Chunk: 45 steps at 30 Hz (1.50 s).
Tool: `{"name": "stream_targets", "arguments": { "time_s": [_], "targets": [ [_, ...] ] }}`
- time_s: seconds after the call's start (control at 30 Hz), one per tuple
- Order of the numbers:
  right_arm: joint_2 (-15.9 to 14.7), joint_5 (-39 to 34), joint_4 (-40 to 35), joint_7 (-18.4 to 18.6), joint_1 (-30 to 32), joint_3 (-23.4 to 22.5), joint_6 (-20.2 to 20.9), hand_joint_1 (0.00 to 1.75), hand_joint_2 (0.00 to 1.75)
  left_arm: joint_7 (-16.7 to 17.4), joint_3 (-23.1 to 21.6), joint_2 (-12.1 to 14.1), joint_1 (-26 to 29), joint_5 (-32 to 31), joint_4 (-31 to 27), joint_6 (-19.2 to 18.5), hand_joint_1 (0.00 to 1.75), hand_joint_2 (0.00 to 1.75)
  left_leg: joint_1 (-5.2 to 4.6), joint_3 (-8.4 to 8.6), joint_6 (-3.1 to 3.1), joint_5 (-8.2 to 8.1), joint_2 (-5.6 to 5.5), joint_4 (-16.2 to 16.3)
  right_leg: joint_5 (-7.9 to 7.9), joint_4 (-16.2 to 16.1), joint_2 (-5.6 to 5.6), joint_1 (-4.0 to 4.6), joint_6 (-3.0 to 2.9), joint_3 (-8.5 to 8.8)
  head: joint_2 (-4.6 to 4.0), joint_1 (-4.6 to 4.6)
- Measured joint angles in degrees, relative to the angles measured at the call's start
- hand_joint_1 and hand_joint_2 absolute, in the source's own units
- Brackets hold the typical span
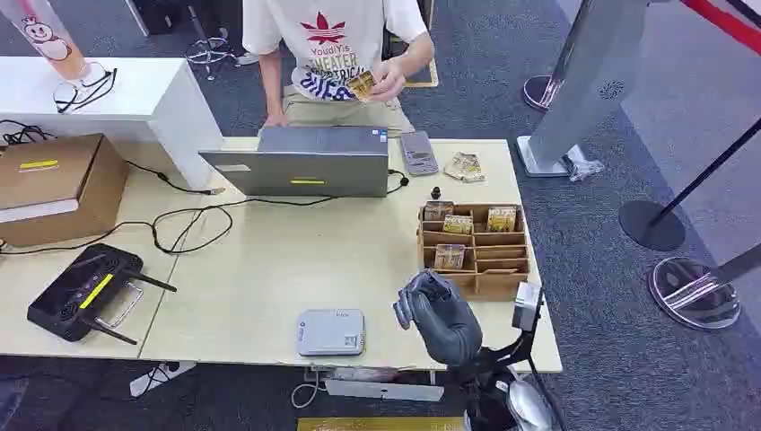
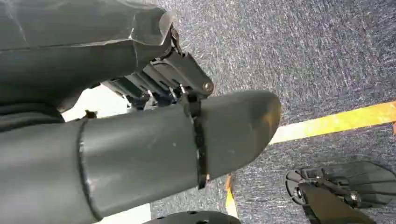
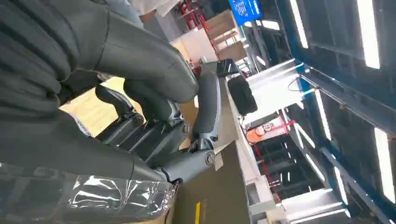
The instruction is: Pass the card to the sensor for recognition and then transmit it.
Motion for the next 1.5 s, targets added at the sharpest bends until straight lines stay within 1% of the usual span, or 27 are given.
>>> {"name": "stream_targets", "arguments": {
  "time_s": [0.03, 0.07, 0.1, 0.13, 0.23, 0.53, 0.77, 0.93, 1.03, 1.13, 1.2, 1.37, 1.5],
  "targets": [
    [0.0, 0.0, 0.0, 0.0, 0.0, 0.0, 0.1, 1.75, 1.75, 0.0, 0.0, 0.0, 0.0, 0.0, 0.0, 0.0, 1.75, 0.00, 0.00, 0.00, 0.00, 0.00, 0.00, 0.0, 0.00, 0.0, 0.00, 0.00, 0.00, 0.00, 0.00, 0.00],
    [0.0, 0.0, 0.0, -0.1, 0.0, 0.0, 0.2, 1.43, 1.75, 0.0, 0.0, 0.0, 0.0, 0.0, 0.0, 0.0, 1.26, 0.00, 0.00, 0.00, 0.00, 0.00, 0.00, 0.0, 0.00, 0.0, 0.00, 0.00, 0.00, 0.00, 0.00, 0.00],
    [0.0, 0.0, 0.0, -0.2, 0.0, 0.0, 0.4, 0.87, 1.75, 0.0, 0.0, 0.0, 0.0, 0.0, 0.0, 0.1, 0.58, 0.00, 0.00, 0.00, 0.00, 0.00, 0.00, 0.0, 0.00, 0.0, 0.00, 0.00, 0.00, 0.00, 0.00, 0.00],
    [0.0, 0.0, 0.0, -0.2, 0.0, 0.0, 0.6, 0.00, 1.75, 0.0, 0.0, 0.0, 0.0, 0.0, 0.0, 0.2, 0.00, 0.00, 0.00, 0.00, 0.00, 0.00, 0.00, 0.0, 0.00, 0.0, 0.00, 0.00, 0.00, 0.00, 0.00, 0.00],
    [0.0, 0.7, 0.1, -0.2, -0.1, 0.1, 0.6, 0.00, 1.75, 0.7, 0.0, 0.0, 0.0, 0.1, 0.0, 0.9, 0.00, 0.00, 0.00, 0.00, 0.00, 0.00, 0.00, 0.0, 0.00, 0.0, 0.00, 0.00, 0.00, 0.00, 0.00, 0.00],
    [0.0, 2.3, 0.1, -0.4, -0.2, 0.1, -0.7, 0.00, 1.75, 1.3, 0.0, 0.1, 0.0, 0.1, 0.0, 1.0, 0.00, 0.00, 0.00, -0.01, 0.00, 0.00, 0.00, 0.0, 0.00, 0.0, -0.01, 0.00, 0.00, 0.00, 0.00, 0.00],
    [0.0, 8.7, -0.3, -2.3, -1.0, 0.0, -4.3, 0.00, 1.75, 1.4, 0.0, 0.1, 0.0, 0.0, 0.0, 0.8, 0.00, 0.00, 0.00, -0.01, 0.00, 0.00, 0.00, 0.0, 0.00, 0.0, 0.00, 0.00, 0.00, 0.00, 0.00, 0.00],
    [-0.3, 18.7, -1.8, -4.7, -3.3, 0.0, -10.8, 0.00, 1.75, 1.7, 0.0, 0.1, 0.0, 0.0, 0.0, 0.7, 0.00, 0.00, 0.00, 0.00, 0.00, 0.00, 0.01, 0.0, 0.00, 0.0, 0.01, 0.00, 0.00, -0.01, 0.00, 0.00],
    [-0.3, 24.1, -2.8, -5.7, -5.4, 0.0, -15.2, 0.00, 1.75, 1.8, 0.0, 0.1, 0.0, 0.0, 0.0, 0.7, 0.00, 0.00, 0.00, 0.00, 0.00, 0.01, 0.01, 0.0, 0.01, 0.0, 0.00, 0.00, 0.00, 0.00, 0.00, 0.00],
    [-0.5, 30.3, -3.6, -7.0, -7.6, 0.2, -20.5, 0.00, 1.75, 1.9, 0.1, 0.0, 0.1, 0.2, 0.0, 0.7, 0.00, 0.00, 0.00, 0.00, 0.00, 0.01, 0.01, 0.0, 0.01, 0.0, 0.00, 0.00, 0.00, 0.00, 0.00, 0.00],
    [-0.5, 33.4, -4.0, -7.7, -8.8, 0.5, -23.2, 0.00, 1.75, 1.9, 0.1, 0.0, 0.1, 0.5, 0.0, 0.8, 0.00, 0.00, 0.00, 0.00, 0.00, 0.01, 0.01, 0.0, 0.01, 0.0, 0.00, 0.00, 0.00, 0.00, 0.00, 0.00],
    [-0.7, 44.4, -4.8, -9.6, -12.4, 2.1, -33.4, 0.00, 1.75, 1.9, 0.2, 0.0, 0.2, 0.7, 0.0, 1.0, 0.00, 0.00, 0.00, 0.00, 0.00, 0.01, 0.00, 0.0, 0.01, 0.0, 0.01, 0.00, 0.00, -0.01, 0.00, 0.00],
    [-0.8, 50.8, -4.8, -10.5, -14.7, 3.4, -40.3, 0.00, 1.75, 1.9, 0.2, 0.0, 0.2, 0.6, 0.0, 1.0, 0.00, 0.00, 0.00, 0.00, 0.00, 0.01, 0.00, 0.0, 0.01, 0.0, 0.00, 0.00, 0.00, -0.01, 0.00, 0.00]
  ]
}}
